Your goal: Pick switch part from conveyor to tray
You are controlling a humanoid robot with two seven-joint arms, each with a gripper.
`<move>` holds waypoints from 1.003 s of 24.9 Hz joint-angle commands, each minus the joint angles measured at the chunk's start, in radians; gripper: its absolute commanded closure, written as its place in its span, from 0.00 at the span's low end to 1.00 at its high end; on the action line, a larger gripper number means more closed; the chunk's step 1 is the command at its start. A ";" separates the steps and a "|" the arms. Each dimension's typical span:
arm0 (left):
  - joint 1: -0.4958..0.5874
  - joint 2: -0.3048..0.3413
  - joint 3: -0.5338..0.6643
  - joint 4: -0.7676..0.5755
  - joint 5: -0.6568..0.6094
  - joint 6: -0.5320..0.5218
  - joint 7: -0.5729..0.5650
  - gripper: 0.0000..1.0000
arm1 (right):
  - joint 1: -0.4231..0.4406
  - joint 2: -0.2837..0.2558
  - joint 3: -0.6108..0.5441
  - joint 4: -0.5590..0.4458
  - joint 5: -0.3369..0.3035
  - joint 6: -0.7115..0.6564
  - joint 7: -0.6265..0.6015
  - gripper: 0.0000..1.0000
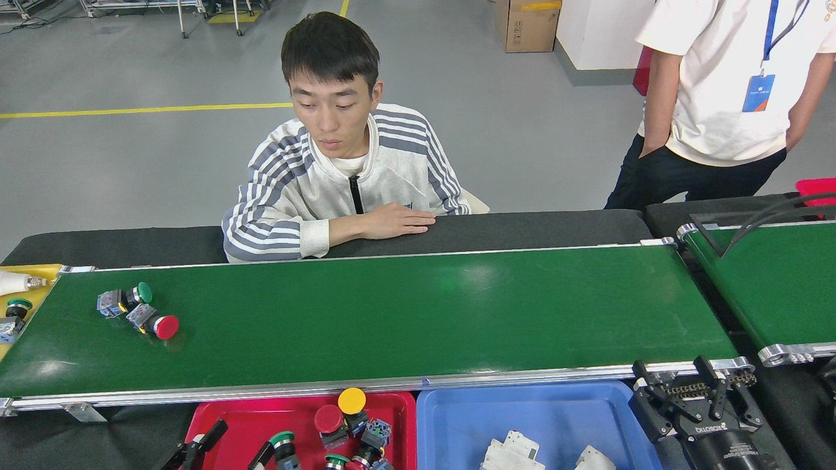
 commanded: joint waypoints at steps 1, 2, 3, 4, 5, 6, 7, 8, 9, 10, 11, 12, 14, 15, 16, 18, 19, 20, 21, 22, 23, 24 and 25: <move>-0.002 0.003 0.028 -0.011 -0.001 0.145 0.005 0.00 | -0.002 0.004 -0.005 -0.016 -0.003 -0.005 -0.007 0.00; 0.003 0.008 0.037 -0.008 -0.003 0.163 0.005 0.00 | 0.000 0.004 -0.005 -0.017 -0.003 -0.005 -0.007 0.00; 0.004 0.012 0.048 -0.003 -0.001 0.163 0.005 0.00 | 0.003 0.004 -0.005 -0.017 -0.003 -0.005 -0.007 0.00; 0.004 0.014 0.056 0.001 -0.001 0.165 0.005 0.00 | 0.006 0.004 -0.005 -0.017 -0.003 -0.005 -0.007 0.00; 0.003 0.017 0.062 0.007 -0.001 0.168 0.005 0.00 | 0.006 0.004 -0.005 -0.017 -0.003 -0.005 -0.007 0.00; 0.001 0.017 0.063 0.012 -0.001 0.170 0.005 0.00 | 0.006 0.004 -0.003 -0.019 -0.003 -0.005 -0.007 0.00; -0.006 0.020 0.063 0.013 -0.001 0.171 0.005 0.00 | 0.006 0.005 -0.003 -0.019 -0.003 -0.005 -0.007 0.00; -0.012 0.023 0.068 0.015 -0.001 0.173 0.005 0.00 | 0.008 0.008 -0.003 -0.019 -0.003 -0.005 -0.007 0.00; -0.014 0.025 0.070 0.017 -0.001 0.173 0.005 0.00 | 0.008 0.008 -0.003 -0.019 -0.003 -0.005 -0.007 0.00; -0.019 0.028 0.071 0.020 -0.001 0.174 0.005 0.00 | 0.008 0.008 -0.003 -0.019 -0.003 -0.005 -0.007 0.00; -0.028 0.032 0.076 0.030 -0.001 0.177 0.004 0.00 | 0.006 0.008 -0.003 -0.019 -0.003 -0.007 -0.007 0.00; -0.051 0.038 0.085 0.053 -0.001 0.188 0.004 0.00 | 0.006 0.008 -0.002 -0.019 -0.002 -0.007 -0.007 0.00; -0.117 0.065 0.091 0.119 -0.001 0.234 -0.004 0.00 | 0.006 0.008 0.000 -0.019 -0.002 -0.008 -0.007 0.00; -0.181 0.097 0.085 0.182 0.000 0.271 -0.013 0.00 | 0.008 0.008 0.000 -0.019 -0.002 -0.008 -0.007 0.00; -0.244 0.129 0.079 0.253 0.000 0.295 -0.021 0.00 | 0.008 0.008 0.001 -0.019 -0.002 -0.010 -0.007 0.00; -0.361 0.193 0.073 0.403 0.000 0.311 -0.022 0.00 | 0.008 0.008 0.001 -0.019 0.000 -0.010 -0.007 0.00; -0.421 0.218 0.070 0.483 0.000 0.309 -0.022 0.00 | 0.008 0.008 0.001 -0.019 -0.002 -0.010 -0.007 0.00; -0.483 0.239 0.057 0.573 0.000 0.309 -0.022 0.00 | 0.008 0.007 0.001 -0.019 -0.002 -0.010 -0.007 0.00; -0.543 0.255 0.039 0.653 0.002 0.309 -0.022 0.00 | 0.008 0.007 0.001 -0.019 0.000 -0.012 -0.007 0.00; -0.592 0.272 0.017 0.718 0.005 0.309 -0.022 0.00 | 0.009 0.007 0.001 -0.019 0.000 -0.013 -0.007 0.00; -0.626 0.284 0.001 0.760 0.008 0.306 -0.022 0.00 | 0.009 0.005 0.001 -0.019 -0.002 -0.013 -0.007 0.00; -0.654 0.299 -0.021 0.802 0.015 0.305 -0.022 0.00 | 0.009 0.005 0.001 -0.019 -0.002 -0.013 -0.007 0.00; -0.674 0.312 -0.039 0.836 0.023 0.305 -0.022 0.00 | 0.009 0.005 0.001 -0.019 -0.002 -0.015 -0.007 0.00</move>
